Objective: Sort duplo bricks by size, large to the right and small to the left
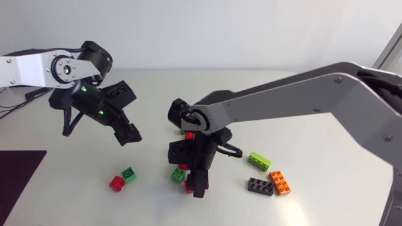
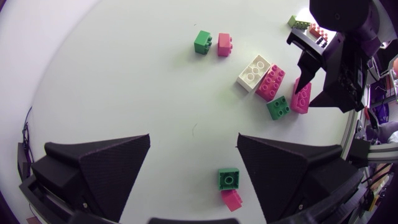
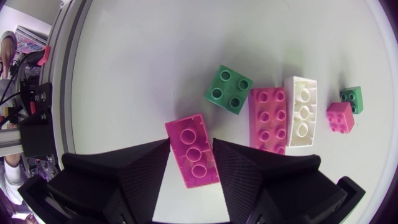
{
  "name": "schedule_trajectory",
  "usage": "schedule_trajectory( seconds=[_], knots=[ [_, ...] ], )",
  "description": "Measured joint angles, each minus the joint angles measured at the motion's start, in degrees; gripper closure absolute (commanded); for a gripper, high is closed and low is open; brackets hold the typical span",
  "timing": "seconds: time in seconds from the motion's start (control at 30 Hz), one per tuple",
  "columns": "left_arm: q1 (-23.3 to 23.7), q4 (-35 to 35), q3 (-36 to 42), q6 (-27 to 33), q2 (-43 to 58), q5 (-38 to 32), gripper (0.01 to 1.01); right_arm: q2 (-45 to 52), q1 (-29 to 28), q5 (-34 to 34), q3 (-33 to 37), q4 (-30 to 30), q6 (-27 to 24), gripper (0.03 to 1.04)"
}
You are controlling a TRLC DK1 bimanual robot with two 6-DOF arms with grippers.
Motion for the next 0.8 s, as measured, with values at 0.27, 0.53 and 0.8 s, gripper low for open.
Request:
schedule_trajectory(
  seconds=[0.27,0.53,0.8],
  knots=[
    [0.00,0.00,-0.04,0.00,-0.02,0.00,0.056,0.00,-0.83,0.48,-0.17,-0.76,-0.02,0.38],
    [-0.31,0.00,-0.04,0.00,-0.02,0.00,0.056,0.00,-1.51,0.90,-0.83,-1.81,-0.02,0.35],
    [-0.33,0.02,-0.04,-0.02,-0.02,0.00,0.056,0.00,-1.81,0.90,-1.95,-1.92,-0.02,0.35]
  ],
)
